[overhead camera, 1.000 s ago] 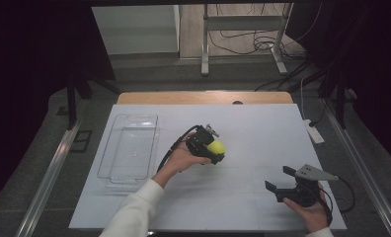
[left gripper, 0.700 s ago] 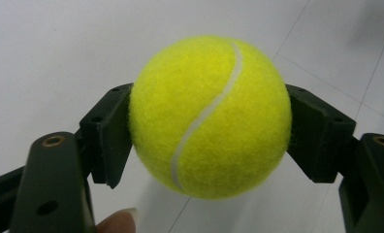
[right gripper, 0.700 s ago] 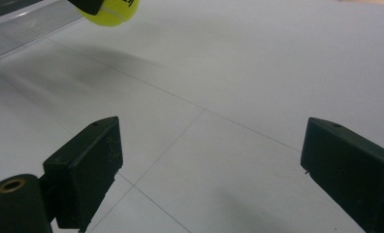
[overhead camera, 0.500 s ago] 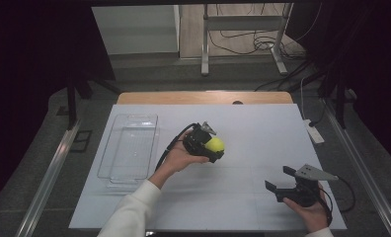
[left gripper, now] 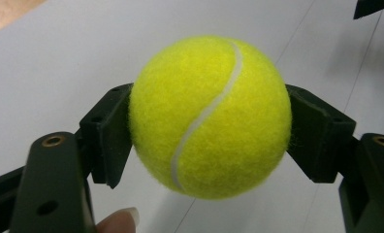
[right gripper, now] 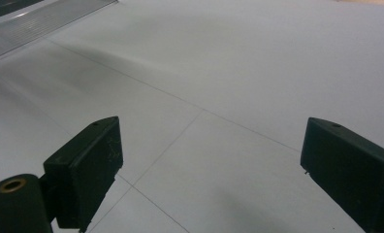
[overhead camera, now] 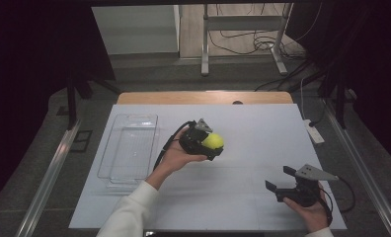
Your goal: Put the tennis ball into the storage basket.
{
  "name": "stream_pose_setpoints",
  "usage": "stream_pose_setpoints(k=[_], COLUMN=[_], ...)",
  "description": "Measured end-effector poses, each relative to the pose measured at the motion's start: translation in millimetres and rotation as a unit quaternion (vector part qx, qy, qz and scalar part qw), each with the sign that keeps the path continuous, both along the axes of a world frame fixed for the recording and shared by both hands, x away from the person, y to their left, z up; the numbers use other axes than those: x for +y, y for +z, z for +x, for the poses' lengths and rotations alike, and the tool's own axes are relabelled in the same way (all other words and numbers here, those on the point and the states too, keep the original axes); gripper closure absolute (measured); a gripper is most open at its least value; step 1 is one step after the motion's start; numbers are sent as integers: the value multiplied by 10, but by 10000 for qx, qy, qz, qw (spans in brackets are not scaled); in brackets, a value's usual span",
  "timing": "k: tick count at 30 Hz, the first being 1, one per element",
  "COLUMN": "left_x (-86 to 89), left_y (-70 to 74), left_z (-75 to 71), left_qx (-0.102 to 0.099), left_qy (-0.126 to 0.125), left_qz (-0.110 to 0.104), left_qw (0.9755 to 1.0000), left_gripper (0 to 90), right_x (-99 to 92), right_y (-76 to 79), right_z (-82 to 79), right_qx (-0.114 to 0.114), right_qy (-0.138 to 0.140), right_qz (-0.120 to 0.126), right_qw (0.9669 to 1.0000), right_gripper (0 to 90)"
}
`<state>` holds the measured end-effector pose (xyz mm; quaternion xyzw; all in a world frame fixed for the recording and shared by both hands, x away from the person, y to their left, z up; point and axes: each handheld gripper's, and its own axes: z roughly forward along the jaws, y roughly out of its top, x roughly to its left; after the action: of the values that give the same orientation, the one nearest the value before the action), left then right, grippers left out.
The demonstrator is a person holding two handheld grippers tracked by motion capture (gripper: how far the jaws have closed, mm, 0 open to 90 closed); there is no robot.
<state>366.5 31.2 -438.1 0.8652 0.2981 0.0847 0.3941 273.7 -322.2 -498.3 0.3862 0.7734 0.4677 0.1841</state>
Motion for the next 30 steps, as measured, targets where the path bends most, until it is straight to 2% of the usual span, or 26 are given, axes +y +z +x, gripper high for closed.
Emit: stream_pose_setpoints(k=[7, 21, 30], left_x=[19, 79, 112], left_y=[30, 108, 146], left_z=[-17, -86, -109], left_qx=[-85, -331, -420], left_qy=[22, 83, 129], left_qz=[-3, -255, -356], left_qw=[10000, 9991, 9984], left_gripper=[269, 269, 269], right_x=[4, 2, 2], right_y=[0, -3, 0], right_z=[0, 0, 0], right_qx=[1, 4, -2], right_qy=[-12, -18, -27], right_qz=[-18, -16, -8], right_qw=[10000, 10000, 10000], right_gripper=[83, 84, 84])
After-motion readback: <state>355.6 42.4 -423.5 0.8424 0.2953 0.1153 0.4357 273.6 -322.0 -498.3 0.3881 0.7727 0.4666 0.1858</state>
